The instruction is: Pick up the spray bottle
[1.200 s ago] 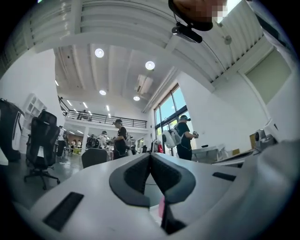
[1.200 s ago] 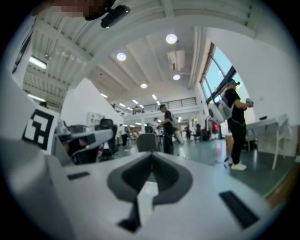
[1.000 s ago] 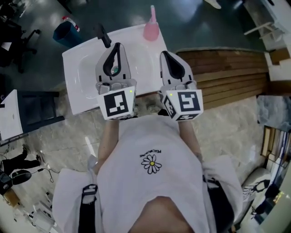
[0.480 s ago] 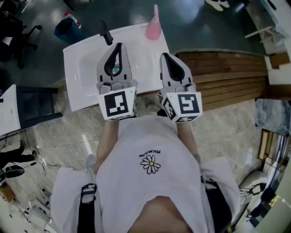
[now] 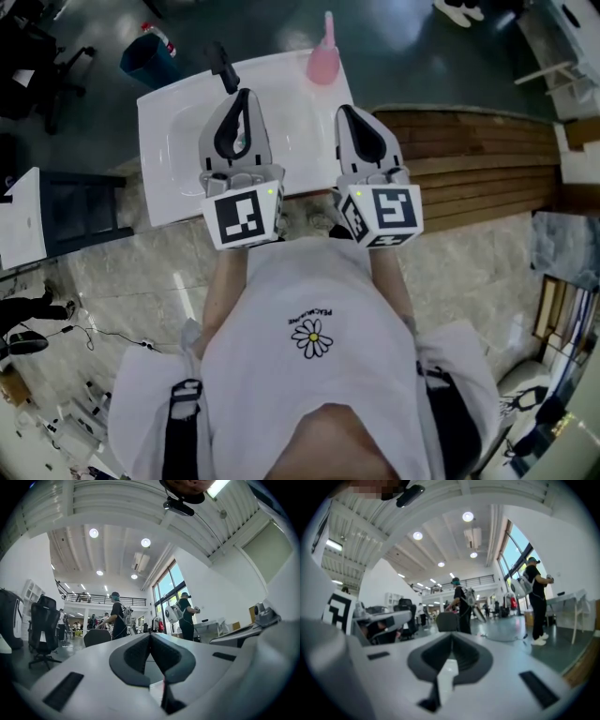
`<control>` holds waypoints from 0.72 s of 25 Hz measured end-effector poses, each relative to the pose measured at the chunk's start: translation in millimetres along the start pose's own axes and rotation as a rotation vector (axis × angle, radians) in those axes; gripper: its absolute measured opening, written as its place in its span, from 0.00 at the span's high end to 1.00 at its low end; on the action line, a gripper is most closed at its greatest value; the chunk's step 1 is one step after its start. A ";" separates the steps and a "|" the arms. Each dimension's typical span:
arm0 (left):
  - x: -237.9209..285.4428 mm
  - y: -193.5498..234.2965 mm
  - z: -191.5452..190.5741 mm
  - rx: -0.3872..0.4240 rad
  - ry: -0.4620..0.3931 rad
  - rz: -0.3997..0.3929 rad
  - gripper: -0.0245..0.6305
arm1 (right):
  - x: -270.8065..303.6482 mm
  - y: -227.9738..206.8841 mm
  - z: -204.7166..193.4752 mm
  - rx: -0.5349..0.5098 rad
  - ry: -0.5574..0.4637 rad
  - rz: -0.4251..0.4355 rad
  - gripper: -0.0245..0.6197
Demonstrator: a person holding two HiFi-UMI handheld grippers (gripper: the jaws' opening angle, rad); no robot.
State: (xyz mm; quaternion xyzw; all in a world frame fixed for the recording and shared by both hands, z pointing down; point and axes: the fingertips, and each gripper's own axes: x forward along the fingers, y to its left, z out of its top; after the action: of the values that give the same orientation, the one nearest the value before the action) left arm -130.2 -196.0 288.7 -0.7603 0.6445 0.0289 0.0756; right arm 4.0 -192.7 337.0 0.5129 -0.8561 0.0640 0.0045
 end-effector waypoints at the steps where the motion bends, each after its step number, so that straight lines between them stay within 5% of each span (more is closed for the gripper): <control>1: 0.7 0.8 0.3 -0.006 0.000 0.003 0.93 | 2.5 -1.9 0.5 0.000 0.002 0.000 0.91; 15: 3.3 12.4 -1.5 -0.035 0.018 0.068 0.93 | 52.5 -19.6 8.5 -0.066 0.055 0.047 0.91; 18: 2.3 18.7 -2.2 -0.031 0.021 0.091 0.93 | 66.3 -25.2 8.3 -0.055 0.063 0.070 0.79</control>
State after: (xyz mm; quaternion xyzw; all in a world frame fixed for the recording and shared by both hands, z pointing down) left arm -148.2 -201.5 289.1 -0.7315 0.6788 0.0343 0.0554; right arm -4.7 -263.6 336.3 0.4800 -0.8743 0.0568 0.0435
